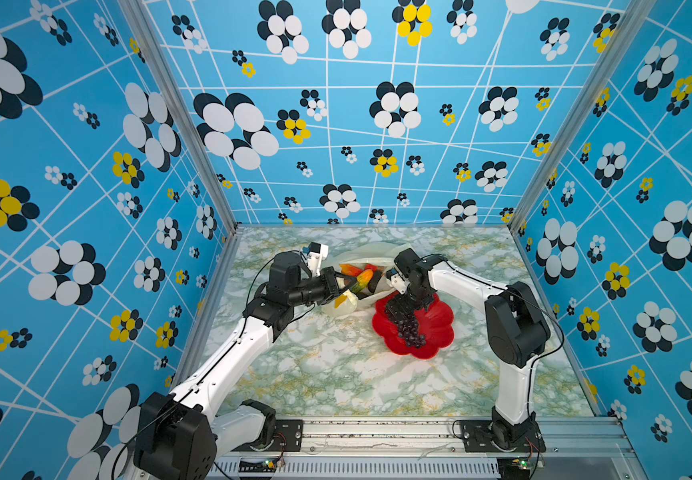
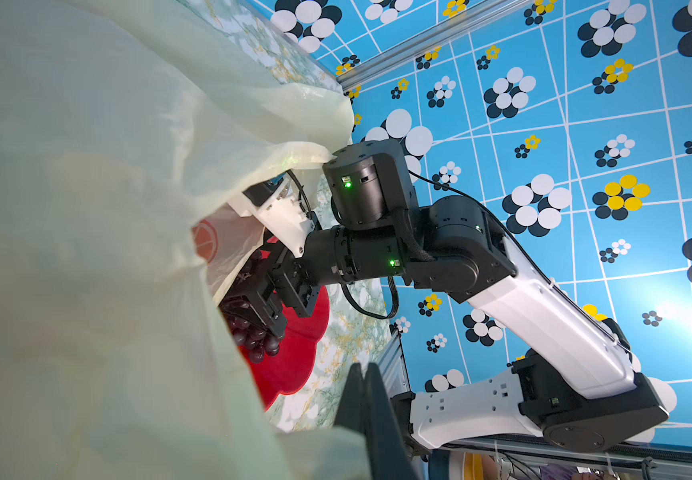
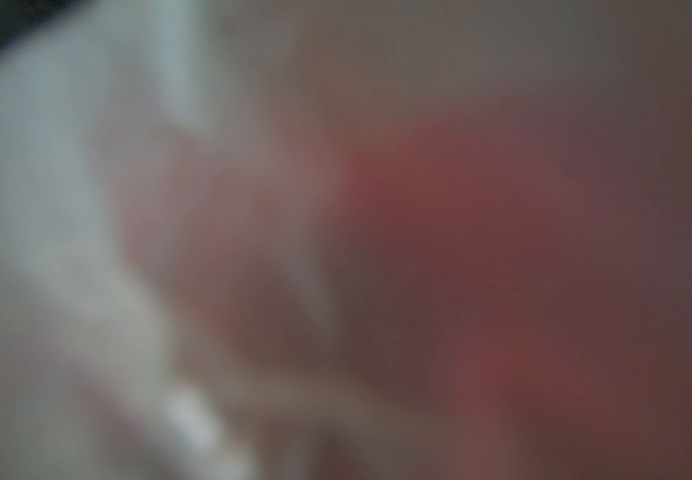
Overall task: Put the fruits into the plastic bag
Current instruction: 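Lower the right gripper onto the dark grape bunch on the plate and grasp it, then lift the grape bunch off the plate with the right gripper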
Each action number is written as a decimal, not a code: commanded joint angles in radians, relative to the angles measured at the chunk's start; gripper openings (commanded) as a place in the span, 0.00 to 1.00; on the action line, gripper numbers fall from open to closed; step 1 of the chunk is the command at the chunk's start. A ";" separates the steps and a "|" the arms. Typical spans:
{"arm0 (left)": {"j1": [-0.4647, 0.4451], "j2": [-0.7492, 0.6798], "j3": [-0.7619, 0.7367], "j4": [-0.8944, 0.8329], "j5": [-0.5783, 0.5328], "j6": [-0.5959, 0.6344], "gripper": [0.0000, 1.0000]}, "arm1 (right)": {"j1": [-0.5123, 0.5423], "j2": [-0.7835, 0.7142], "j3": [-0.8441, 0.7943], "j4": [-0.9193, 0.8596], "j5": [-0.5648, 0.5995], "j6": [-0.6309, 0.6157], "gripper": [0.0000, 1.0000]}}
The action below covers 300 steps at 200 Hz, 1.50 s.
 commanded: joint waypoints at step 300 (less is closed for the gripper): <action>0.006 -0.038 -0.040 0.032 -0.006 -0.051 0.00 | 0.016 -0.172 -0.264 0.355 -0.093 0.221 0.46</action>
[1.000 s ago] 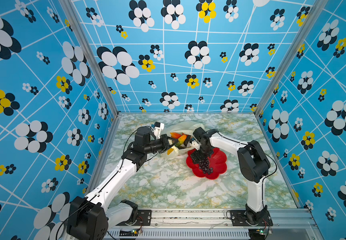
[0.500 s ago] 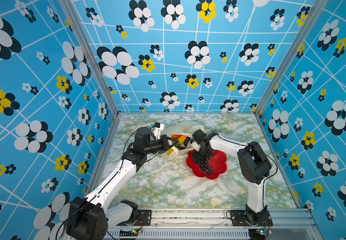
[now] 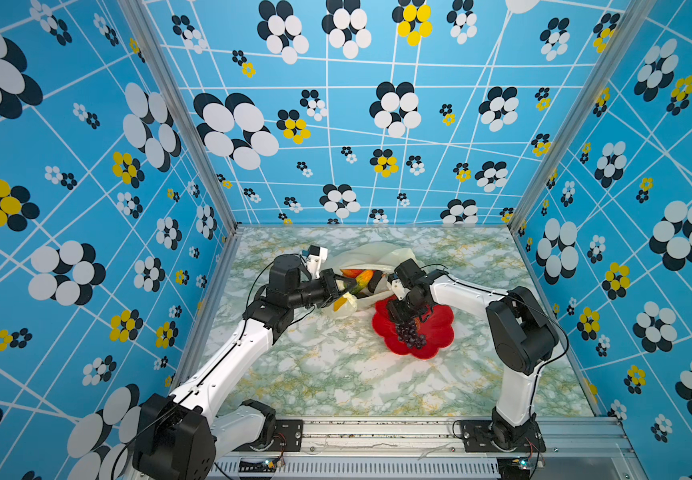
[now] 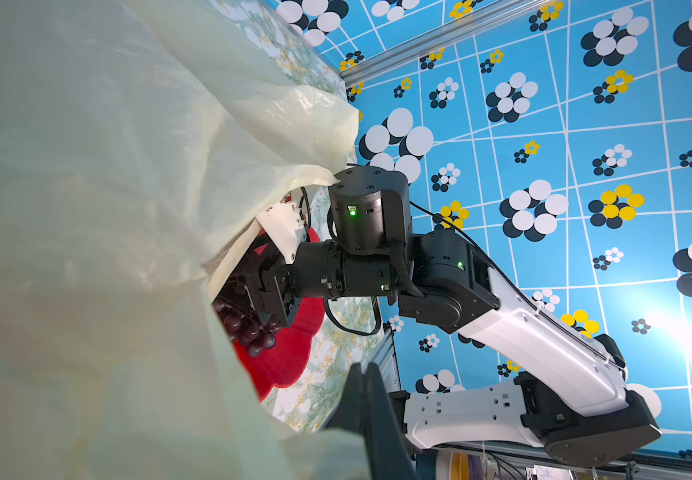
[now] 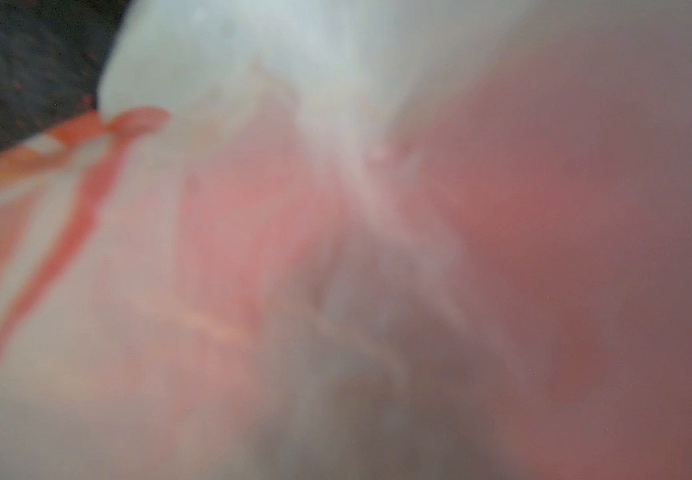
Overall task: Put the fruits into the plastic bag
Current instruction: 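Lift the grape bunch off the plate with the right gripper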
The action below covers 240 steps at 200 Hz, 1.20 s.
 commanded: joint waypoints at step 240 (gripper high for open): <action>0.005 0.009 -0.011 0.074 -0.126 -0.087 0.00 | -0.019 -0.687 -0.224 0.253 -0.162 0.068 0.22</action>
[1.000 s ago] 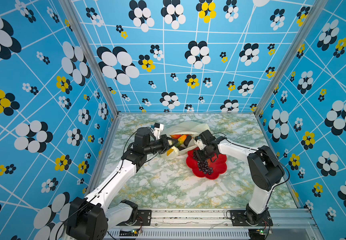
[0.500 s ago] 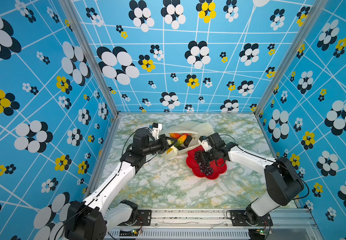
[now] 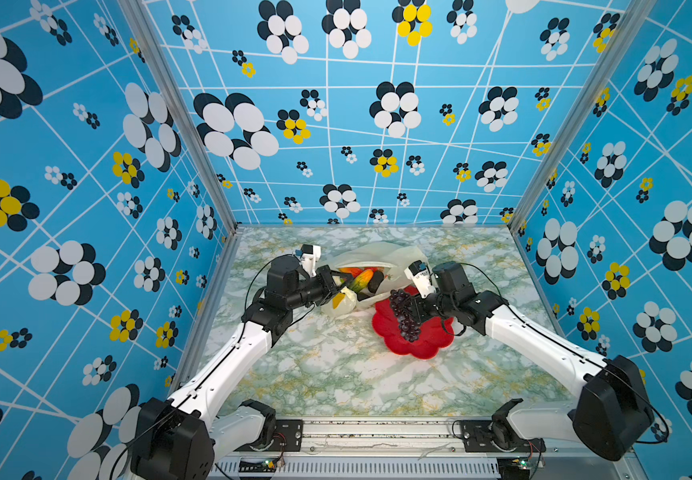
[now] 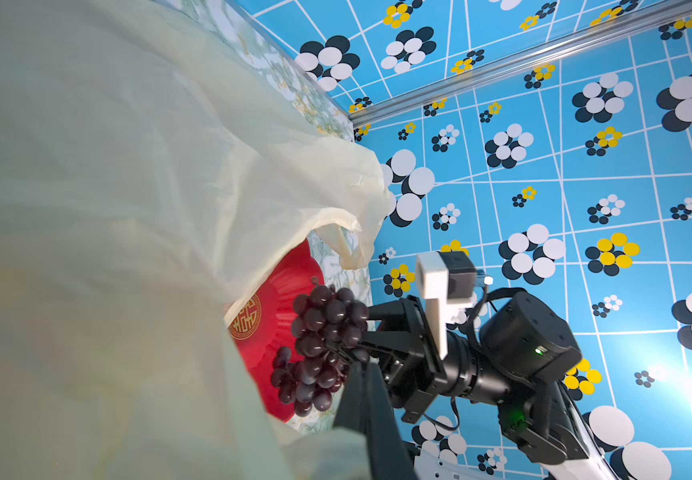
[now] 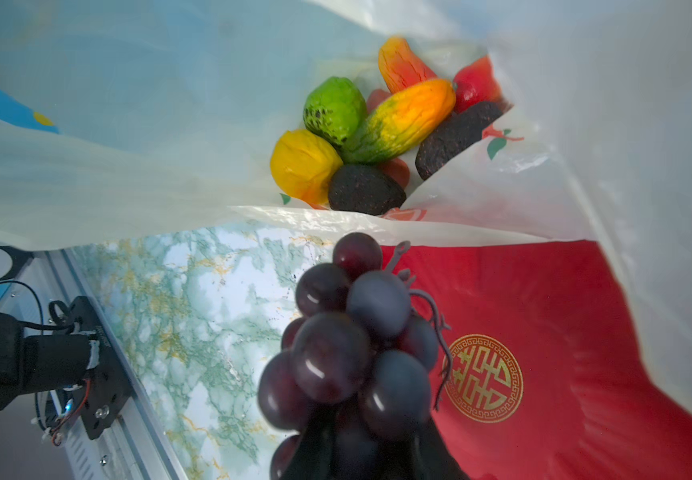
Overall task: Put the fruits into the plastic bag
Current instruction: 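Lift the grape bunch off the plate with the right gripper, then carry the grapes into the bag mouth beside the left gripper and release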
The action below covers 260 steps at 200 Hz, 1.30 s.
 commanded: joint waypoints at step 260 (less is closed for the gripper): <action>0.038 0.255 0.218 0.071 0.129 -0.194 0.00 | -0.005 0.297 0.193 0.781 -0.160 0.078 0.14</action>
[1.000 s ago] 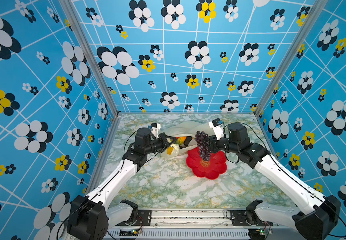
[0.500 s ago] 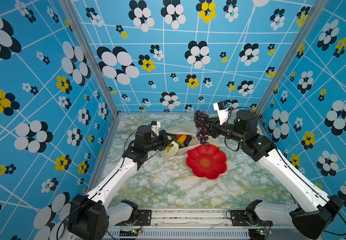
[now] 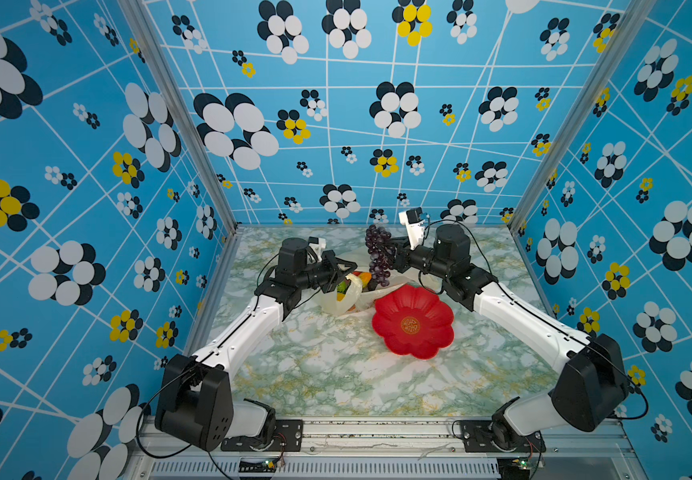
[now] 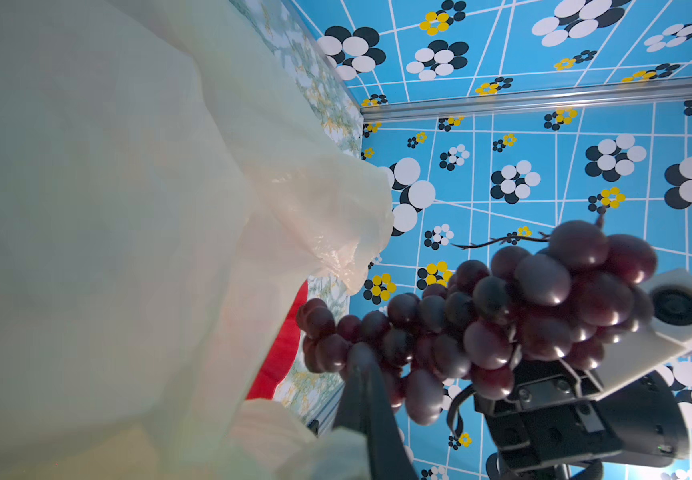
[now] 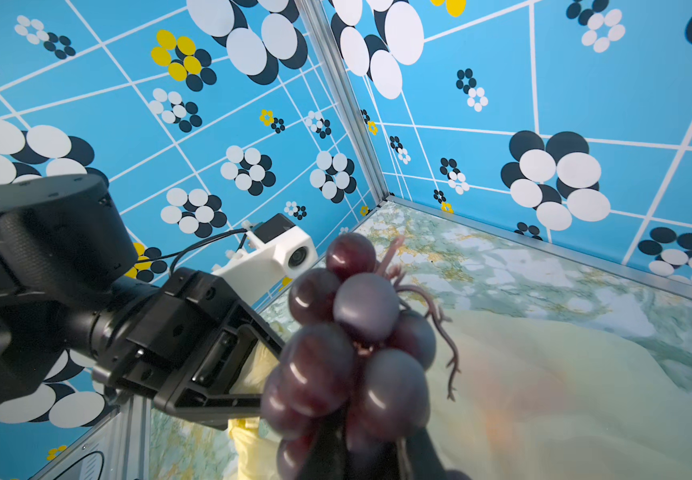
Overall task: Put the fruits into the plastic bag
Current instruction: 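Carry the grapes into the bag mouth beside the left gripper and release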
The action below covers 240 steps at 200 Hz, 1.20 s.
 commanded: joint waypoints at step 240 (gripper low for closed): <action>0.012 0.054 0.038 0.256 0.079 -0.171 0.00 | 0.023 0.210 -0.037 -0.121 -0.249 -0.535 0.13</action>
